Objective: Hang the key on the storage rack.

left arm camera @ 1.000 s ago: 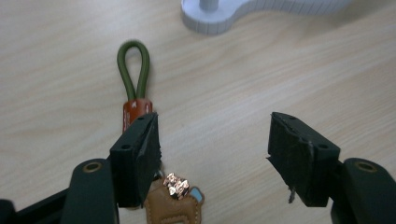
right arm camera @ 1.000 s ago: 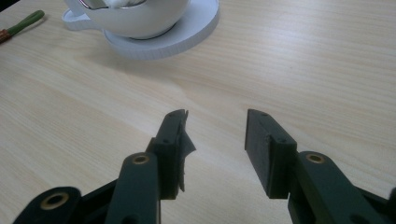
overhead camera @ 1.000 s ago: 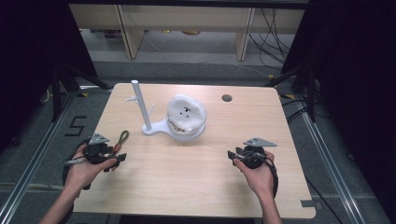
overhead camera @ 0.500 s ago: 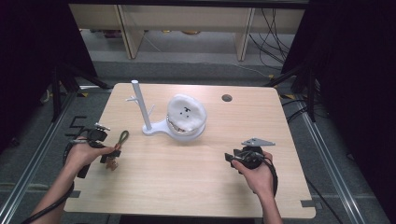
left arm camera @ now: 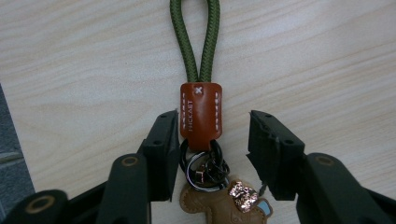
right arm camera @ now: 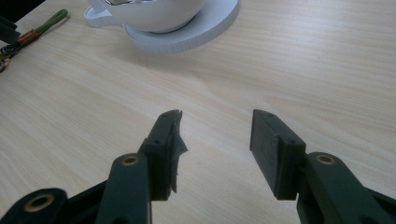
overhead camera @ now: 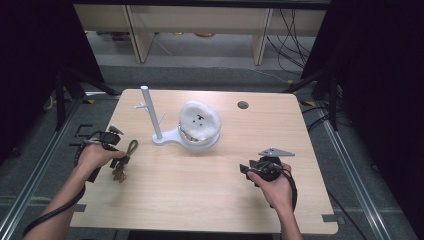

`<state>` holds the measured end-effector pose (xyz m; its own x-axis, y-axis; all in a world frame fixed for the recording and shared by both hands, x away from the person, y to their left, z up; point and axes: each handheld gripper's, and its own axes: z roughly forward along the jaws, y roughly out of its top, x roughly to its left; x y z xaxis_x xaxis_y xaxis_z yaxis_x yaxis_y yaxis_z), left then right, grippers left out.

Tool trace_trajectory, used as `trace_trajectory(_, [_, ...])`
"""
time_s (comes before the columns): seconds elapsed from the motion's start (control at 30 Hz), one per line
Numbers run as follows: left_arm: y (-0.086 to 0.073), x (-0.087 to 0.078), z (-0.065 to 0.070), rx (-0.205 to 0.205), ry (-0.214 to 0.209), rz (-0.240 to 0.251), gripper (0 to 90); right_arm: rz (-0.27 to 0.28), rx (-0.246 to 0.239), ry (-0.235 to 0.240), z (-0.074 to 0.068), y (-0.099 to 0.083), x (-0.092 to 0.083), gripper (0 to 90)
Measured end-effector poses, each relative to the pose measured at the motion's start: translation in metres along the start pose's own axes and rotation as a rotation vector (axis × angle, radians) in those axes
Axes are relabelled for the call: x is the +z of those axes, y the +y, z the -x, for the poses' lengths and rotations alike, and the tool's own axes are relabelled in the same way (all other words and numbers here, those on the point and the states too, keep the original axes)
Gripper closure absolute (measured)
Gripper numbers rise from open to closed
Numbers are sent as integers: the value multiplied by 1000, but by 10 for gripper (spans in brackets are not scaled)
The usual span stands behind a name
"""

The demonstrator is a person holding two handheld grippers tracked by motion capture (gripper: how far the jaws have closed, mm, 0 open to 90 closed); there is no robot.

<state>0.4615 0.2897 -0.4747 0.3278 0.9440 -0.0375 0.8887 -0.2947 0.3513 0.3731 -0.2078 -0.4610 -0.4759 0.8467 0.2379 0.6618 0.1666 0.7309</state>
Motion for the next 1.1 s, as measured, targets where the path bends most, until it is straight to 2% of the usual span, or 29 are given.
trace_trajectory(0.07, [1, 3, -2, 11, 1, -8, 552, -7, 16, 2, -1, 0, 0, 536])
trace_trajectory(0.4, [4, 11, -4, 26, 0, -17, 566, 4, 6, 7, -1, -1, 1, 533])
trace_trajectory(0.43, [4, 12, -4, 25, 5, -21, 567, 1, -12, 6, 0, -1, 1, 533])
trace_trajectory(0.47, [4, 11, -4, 26, 37, -23, 567, 2, -11, 5, 0, -1, 1, 533])
trace_trajectory(0.57, [3, 13, -5, 22, 34, -30, 569, 1, 13, 11, -2, -1, 1, 532])
trace_trajectory(0.83, [4, 14, -8, 40, 40, -41, 591, 3, 13, 20, -3, -2, 0, 528])
trace_trajectory(0.87, [3, 15, -5, -8, 24, -39, 595, 5, 11, 21, -3, -2, 0, 526])
trace_trajectory(0.9, [3, 15, -6, 4, 30, -39, 603, 4, 12, 22, -3, -2, 0, 523])
trace_trajectory(0.93, [4, 13, -6, 0, 32, -57, 617, 4, 10, 20, -3, -2, 0, 520])
trace_trajectory(0.97, [4, 13, -6, -8, 32, -53, 640, 7, -19, 11, -1, -2, -1, 520])
trace_trajectory(1.07, [4, 13, -5, -10, 37, -51, 670, 5, -5, 20, -2, -2, -1, 520])
trace_trajectory(1.1, [3, 14, -4, -5, 43, -41, 675, 5, -15, 17, -1, -1, -2, 520])
